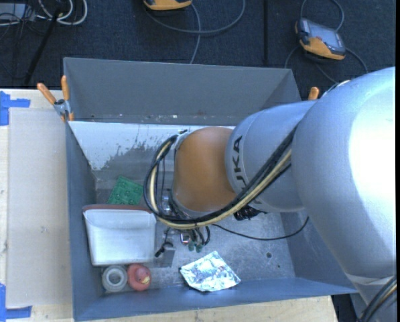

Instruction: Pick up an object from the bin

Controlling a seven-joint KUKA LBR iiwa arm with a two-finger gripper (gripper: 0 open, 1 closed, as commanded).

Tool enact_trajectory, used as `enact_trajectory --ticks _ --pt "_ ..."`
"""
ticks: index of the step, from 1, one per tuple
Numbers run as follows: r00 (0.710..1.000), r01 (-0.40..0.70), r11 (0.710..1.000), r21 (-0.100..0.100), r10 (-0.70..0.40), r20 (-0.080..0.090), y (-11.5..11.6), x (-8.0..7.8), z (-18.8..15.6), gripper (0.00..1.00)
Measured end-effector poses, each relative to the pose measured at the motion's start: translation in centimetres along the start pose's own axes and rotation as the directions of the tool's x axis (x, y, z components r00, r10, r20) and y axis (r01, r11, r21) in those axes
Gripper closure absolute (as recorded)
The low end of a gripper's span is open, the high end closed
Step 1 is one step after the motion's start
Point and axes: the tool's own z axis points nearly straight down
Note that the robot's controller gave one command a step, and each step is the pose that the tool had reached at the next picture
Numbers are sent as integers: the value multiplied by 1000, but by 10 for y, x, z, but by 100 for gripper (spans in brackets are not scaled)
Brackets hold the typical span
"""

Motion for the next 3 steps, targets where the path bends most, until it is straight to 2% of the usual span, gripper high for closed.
enact_trajectory --ticks 1,2,3 --pt "992 123 992 -1 -123 6 60 8 10 0" --pt "993 118 993 -1 -118 1 60 9 10 100" --pt "885 466 885 -1 -466 4 37 12 -126 100"
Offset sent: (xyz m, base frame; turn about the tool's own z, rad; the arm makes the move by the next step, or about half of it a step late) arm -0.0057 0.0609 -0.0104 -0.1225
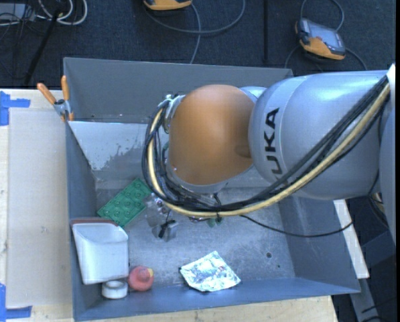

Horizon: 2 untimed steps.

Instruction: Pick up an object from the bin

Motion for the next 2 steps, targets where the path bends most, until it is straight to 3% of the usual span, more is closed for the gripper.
enact_trajectory --ticks 1,2 --pt "983 -184 983 -1 184 -11 56 26 37 100" --pt "982 -188 982 0 188 -8 53 25 35 0"
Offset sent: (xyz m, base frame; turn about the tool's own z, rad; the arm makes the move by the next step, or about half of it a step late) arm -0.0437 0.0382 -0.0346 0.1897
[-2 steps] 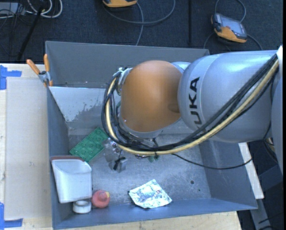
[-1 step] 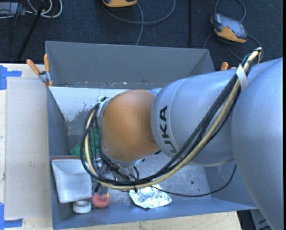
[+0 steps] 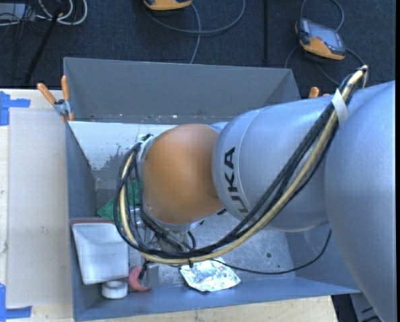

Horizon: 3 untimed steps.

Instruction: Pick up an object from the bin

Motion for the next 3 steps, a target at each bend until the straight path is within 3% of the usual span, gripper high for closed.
enact_trajectory --ticks 1,2,3 --pt "997 -72 997 1 72 -5 -29 -9 111 0" --pt "997 -73 997 0 73 0 -28 -11 106 100" --pt "993 -116 993 -1 116 8 -70 9 -12 100"
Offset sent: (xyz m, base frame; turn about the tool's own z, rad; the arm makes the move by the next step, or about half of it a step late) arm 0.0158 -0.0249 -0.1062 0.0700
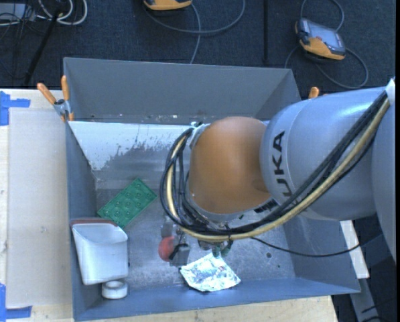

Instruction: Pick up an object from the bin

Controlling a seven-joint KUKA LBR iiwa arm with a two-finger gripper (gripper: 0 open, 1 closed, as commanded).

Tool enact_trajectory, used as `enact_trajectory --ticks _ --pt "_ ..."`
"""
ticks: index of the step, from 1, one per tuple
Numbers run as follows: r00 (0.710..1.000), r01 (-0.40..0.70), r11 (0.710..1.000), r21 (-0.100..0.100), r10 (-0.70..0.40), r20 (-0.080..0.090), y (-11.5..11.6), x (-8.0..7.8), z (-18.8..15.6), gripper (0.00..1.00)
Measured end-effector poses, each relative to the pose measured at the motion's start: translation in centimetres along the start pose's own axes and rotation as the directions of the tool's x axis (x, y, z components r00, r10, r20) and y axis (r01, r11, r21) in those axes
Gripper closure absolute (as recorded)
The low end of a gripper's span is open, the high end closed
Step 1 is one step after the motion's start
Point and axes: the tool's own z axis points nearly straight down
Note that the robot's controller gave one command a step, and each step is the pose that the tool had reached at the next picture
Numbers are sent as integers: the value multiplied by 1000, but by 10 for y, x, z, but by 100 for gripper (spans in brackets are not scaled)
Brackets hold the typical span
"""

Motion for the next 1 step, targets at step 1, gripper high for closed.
enact_trajectory --ticks 1 --pt "1000 30 1000 -1 -30 5 -9 -31 -89 100"
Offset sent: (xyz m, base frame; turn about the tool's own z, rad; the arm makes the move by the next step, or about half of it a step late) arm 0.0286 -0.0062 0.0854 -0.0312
